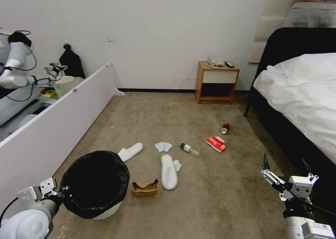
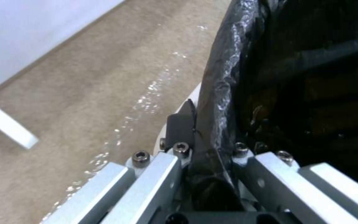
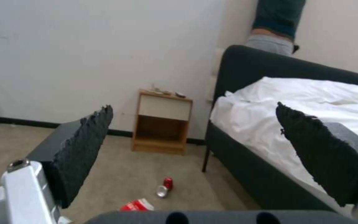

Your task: Pick up the trash bin, then pick up the garbage from the floor and place it into the trash bin.

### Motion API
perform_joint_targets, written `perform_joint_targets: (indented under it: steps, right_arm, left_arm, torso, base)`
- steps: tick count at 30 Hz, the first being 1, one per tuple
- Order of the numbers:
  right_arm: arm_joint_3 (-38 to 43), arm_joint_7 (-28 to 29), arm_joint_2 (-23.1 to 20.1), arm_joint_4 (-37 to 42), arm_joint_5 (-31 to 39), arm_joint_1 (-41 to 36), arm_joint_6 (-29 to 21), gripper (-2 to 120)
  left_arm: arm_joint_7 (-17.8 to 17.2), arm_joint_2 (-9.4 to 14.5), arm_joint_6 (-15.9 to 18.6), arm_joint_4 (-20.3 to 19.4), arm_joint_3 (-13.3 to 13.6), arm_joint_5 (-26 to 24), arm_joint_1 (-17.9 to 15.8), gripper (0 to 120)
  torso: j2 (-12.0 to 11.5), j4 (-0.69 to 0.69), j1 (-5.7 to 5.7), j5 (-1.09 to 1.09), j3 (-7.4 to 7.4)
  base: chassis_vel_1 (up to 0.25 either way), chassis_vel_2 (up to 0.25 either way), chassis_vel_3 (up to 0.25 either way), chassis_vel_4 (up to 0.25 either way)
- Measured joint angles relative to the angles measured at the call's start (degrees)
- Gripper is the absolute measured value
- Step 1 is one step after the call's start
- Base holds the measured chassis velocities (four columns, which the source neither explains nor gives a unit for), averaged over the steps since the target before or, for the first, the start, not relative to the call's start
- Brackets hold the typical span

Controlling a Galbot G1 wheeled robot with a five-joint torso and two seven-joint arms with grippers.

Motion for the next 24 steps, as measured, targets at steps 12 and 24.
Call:
perform_joint_targets:
  steps: [12,24]
  right_arm:
    - [0.0,0.0,0.0,-0.2,0.0,0.2,0.0,100]
    - [0.6,-0.5,-0.2,-0.5,-0.5,0.3,0.0,100]
  left_arm:
    - [0.3,0.0,0.0,0.1,0.0,0.6,0.0,1]
    - [0.4,0.0,0.0,0.5,0.0,2.1,-0.1,1]
  torso:
    - [0.0,-0.01,0.00,0.00,0.00]
    - [0.0,-0.01,0.00,0.00,0.00]
  base:
    - [0.017,0.018,0.017,0.015]
    - [0.000,0.000,0.000,0.000]
